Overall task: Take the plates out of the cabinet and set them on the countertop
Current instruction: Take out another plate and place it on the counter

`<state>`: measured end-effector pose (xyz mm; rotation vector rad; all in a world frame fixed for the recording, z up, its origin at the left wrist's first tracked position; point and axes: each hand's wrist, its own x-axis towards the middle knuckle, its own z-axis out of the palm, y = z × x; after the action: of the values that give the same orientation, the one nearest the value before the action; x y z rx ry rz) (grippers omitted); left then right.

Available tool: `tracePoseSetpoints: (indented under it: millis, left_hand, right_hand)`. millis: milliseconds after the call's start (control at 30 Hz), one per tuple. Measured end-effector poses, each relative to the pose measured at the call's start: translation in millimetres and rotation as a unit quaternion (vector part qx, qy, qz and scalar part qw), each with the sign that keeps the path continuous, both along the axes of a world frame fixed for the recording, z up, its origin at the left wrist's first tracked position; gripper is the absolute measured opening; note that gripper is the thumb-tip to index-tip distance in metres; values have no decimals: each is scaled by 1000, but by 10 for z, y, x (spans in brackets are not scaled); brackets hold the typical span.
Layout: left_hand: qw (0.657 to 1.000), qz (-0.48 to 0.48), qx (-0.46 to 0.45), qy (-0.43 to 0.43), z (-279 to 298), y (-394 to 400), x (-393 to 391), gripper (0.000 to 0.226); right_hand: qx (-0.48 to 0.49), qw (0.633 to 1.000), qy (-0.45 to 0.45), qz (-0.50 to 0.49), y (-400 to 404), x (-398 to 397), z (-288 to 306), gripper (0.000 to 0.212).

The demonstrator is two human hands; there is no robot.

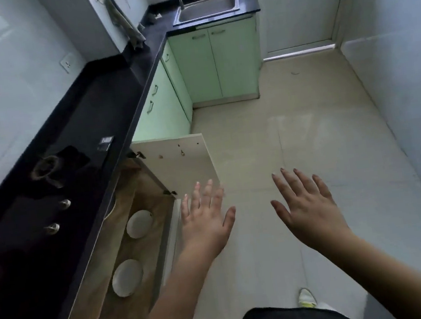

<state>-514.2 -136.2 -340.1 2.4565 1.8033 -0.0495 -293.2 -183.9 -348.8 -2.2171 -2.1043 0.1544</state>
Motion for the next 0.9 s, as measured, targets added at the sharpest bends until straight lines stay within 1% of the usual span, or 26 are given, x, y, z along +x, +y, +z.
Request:
tracePoseSetpoints:
  millis: [133, 333, 433, 567, 767, 900]
  left_hand:
    - [996, 70, 33, 34, 80, 171, 32, 68]
    - [982, 184, 40, 31, 13, 228, -229, 77]
    - [973, 226, 39, 28, -12, 268, -434, 78]
    - [960, 275, 42, 29, -74, 351, -746, 86]
    - [937, 348, 41, 8, -217, 516, -1233, 74]
    - [922, 384, 41, -9, -261, 636, -1532, 70]
  right_hand:
    - [9, 998, 13, 57, 498, 129, 99, 69]
    - [-1, 985, 29, 170, 1102, -57, 102, 72]
    - [0, 973, 32, 227, 1379, -300, 130, 71]
    - [-12, 954, 47, 295, 1738, -781, 128, 67]
    - [-20, 918, 30, 395, 2184, -1561, 133, 66]
    - [-15, 904, 11, 427, 2477, -1931, 108, 66]
